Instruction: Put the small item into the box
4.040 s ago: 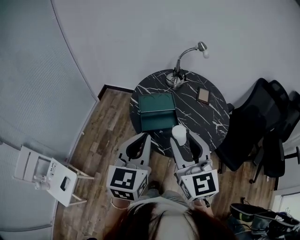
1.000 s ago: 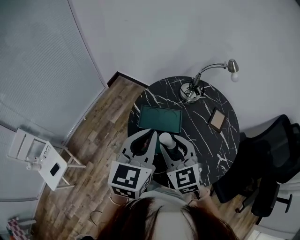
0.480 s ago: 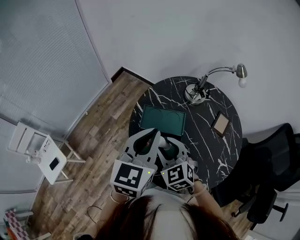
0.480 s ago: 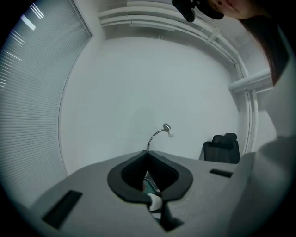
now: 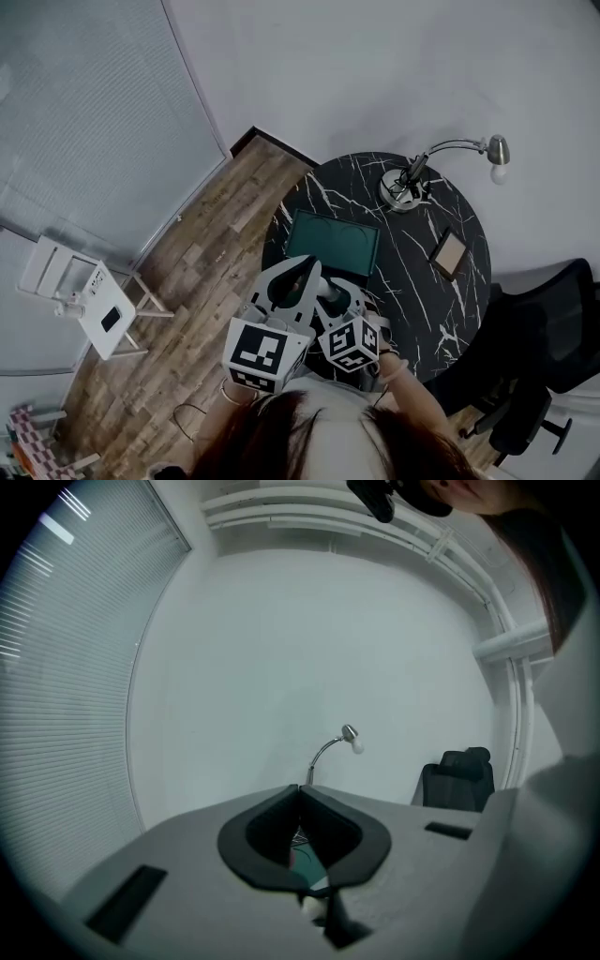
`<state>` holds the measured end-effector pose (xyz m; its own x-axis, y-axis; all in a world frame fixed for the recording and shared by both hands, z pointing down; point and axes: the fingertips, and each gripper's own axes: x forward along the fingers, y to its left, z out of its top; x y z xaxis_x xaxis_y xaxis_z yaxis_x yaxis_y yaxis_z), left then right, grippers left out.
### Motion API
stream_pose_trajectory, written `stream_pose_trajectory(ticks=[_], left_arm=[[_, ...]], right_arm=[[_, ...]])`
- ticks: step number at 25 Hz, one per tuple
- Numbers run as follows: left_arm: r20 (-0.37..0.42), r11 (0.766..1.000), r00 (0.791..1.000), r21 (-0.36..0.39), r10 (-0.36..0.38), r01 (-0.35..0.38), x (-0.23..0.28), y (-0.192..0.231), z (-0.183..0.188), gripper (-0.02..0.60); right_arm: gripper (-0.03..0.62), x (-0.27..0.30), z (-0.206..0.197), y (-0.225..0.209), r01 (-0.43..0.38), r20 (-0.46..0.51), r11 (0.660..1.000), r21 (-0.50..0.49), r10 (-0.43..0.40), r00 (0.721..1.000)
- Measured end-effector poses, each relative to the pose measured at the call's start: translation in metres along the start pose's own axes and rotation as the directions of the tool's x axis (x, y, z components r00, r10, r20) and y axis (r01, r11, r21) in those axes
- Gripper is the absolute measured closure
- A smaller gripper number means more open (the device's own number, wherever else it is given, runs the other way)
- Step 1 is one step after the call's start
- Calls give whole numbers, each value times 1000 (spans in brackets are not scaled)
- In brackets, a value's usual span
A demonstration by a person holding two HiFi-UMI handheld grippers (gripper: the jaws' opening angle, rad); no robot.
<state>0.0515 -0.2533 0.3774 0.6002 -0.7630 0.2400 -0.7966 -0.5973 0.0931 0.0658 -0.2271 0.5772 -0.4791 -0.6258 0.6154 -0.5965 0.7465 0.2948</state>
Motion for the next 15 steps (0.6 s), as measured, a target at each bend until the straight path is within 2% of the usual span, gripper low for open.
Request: stream_pose_trajectory(ticks=[9, 15], left_arm=[[-11, 999, 999, -13, 34, -34, 2, 8, -4, 573], [-15, 999, 999, -21, 47, -48, 0, 8, -6, 572]], right_arm=[[410, 32, -38, 5, -57, -91, 998, -5, 57, 994], [410, 50, -67, 11, -108, -163, 994, 34, 112, 980]])
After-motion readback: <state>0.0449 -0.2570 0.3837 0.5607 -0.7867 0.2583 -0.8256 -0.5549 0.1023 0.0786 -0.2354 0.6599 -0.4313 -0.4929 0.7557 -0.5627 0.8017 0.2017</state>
